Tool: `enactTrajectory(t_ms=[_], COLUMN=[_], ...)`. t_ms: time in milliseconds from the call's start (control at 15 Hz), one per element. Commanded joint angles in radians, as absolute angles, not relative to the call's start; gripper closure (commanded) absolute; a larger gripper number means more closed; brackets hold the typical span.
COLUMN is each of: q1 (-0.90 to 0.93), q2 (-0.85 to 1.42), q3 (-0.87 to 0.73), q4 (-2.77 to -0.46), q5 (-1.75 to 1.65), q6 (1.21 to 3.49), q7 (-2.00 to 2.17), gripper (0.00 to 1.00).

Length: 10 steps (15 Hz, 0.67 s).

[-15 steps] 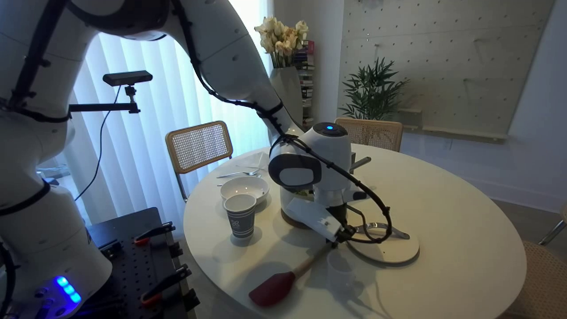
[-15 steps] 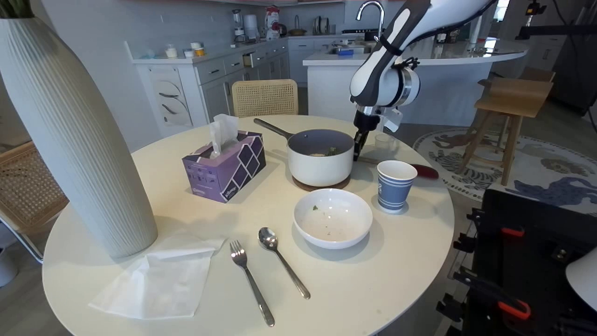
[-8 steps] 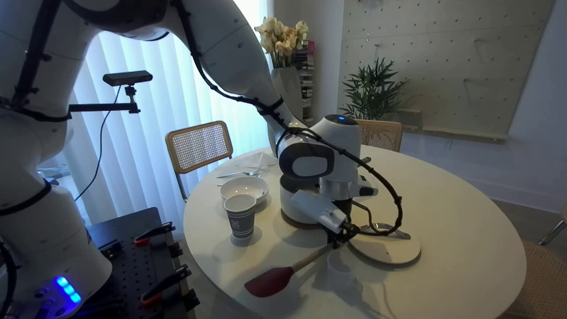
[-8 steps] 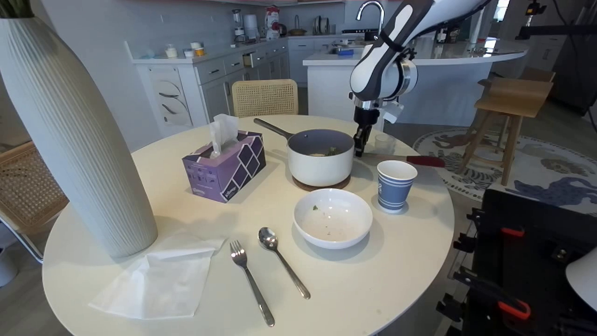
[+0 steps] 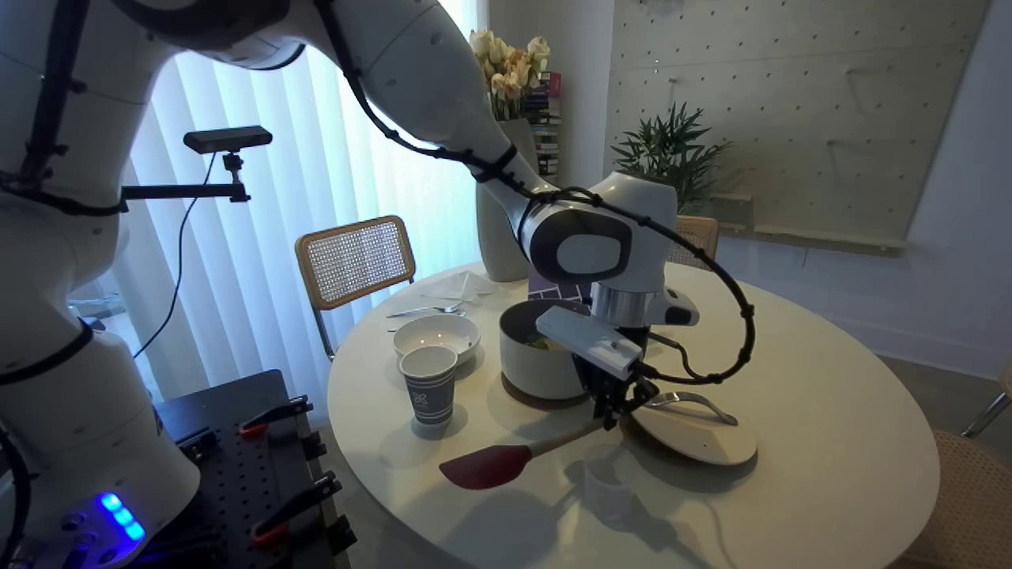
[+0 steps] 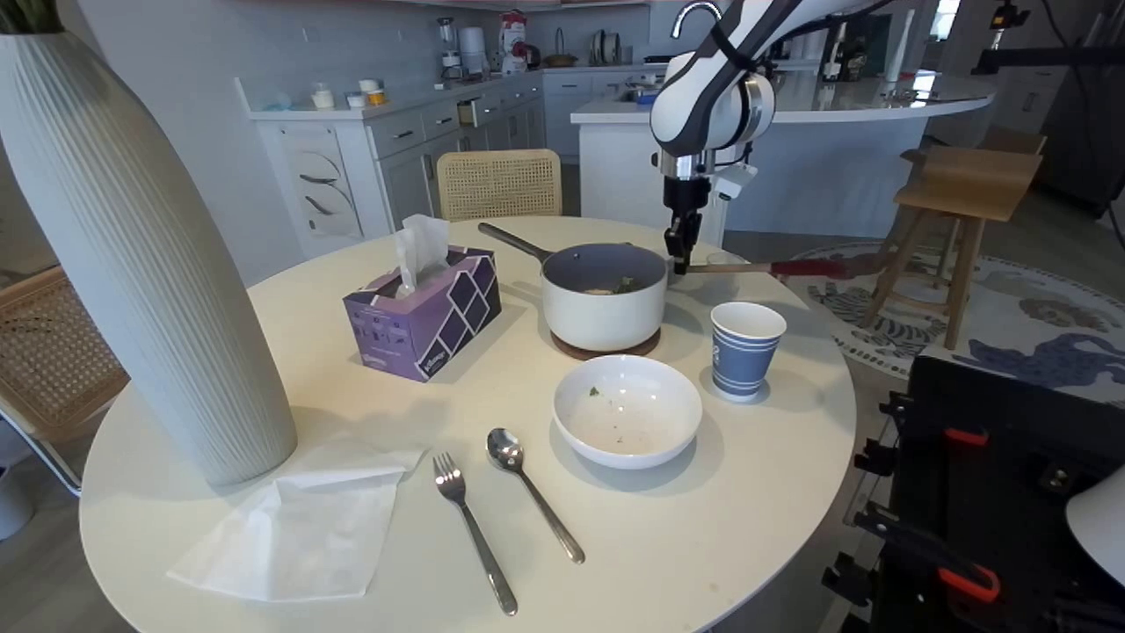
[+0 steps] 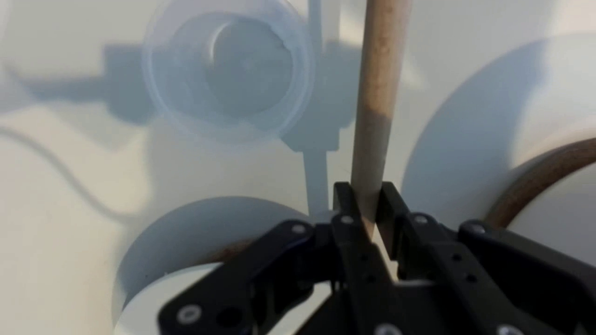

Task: Remove the lid from the white pot, pick up the broccoli from the white bowl and place it inside the pot, move the tissue square to the left, pick up the spatula and use it to stir inside the white pot, place the spatula on the table, place the white lid on top of the pot

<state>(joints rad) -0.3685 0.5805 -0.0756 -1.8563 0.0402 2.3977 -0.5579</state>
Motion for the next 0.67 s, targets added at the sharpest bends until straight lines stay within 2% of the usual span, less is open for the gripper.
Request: enactTrajectory(t_ms=[0, 600], q1=[-0.348, -0.334], q2=[0.557, 0.564], q3=[-0.087, -0.09], q4=[-1.828, -1.745], q5=[0.01, -0.017], q6=[2.326, 2.089], q7=[-0.512, -0.506], gripper=[0.96, 0.96])
